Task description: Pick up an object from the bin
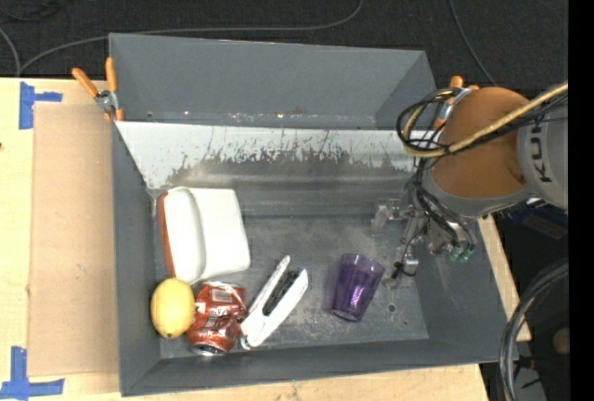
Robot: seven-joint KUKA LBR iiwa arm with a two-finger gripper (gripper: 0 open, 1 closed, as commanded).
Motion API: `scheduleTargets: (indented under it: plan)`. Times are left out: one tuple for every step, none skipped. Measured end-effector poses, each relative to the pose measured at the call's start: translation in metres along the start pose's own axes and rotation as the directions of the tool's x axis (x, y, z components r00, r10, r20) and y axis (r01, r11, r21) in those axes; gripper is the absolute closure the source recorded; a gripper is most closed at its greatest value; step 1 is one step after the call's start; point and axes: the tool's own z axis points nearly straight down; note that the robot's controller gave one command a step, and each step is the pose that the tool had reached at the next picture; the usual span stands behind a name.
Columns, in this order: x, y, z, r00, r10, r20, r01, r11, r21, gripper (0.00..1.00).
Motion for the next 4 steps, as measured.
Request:
scheduleTargets:
  plan:
    - [-0.002, 0.000, -0.004, 1.000, -0.004, 0.007, 0.004, 1.000, 0.001, 0.00]
    - [0.022, 0.053, 0.061, 0.971, -0.240, 0.001, 0.240, 0.971, -0.002, 0.00]
    - [0.033, 0.052, 0.031, 0.973, -0.232, 0.007, 0.232, 0.973, 0.003, 0.00]
    - [0.043, 0.070, 0.032, 0.877, -0.480, -0.001, 0.480, 0.877, -0.002, 0.00]
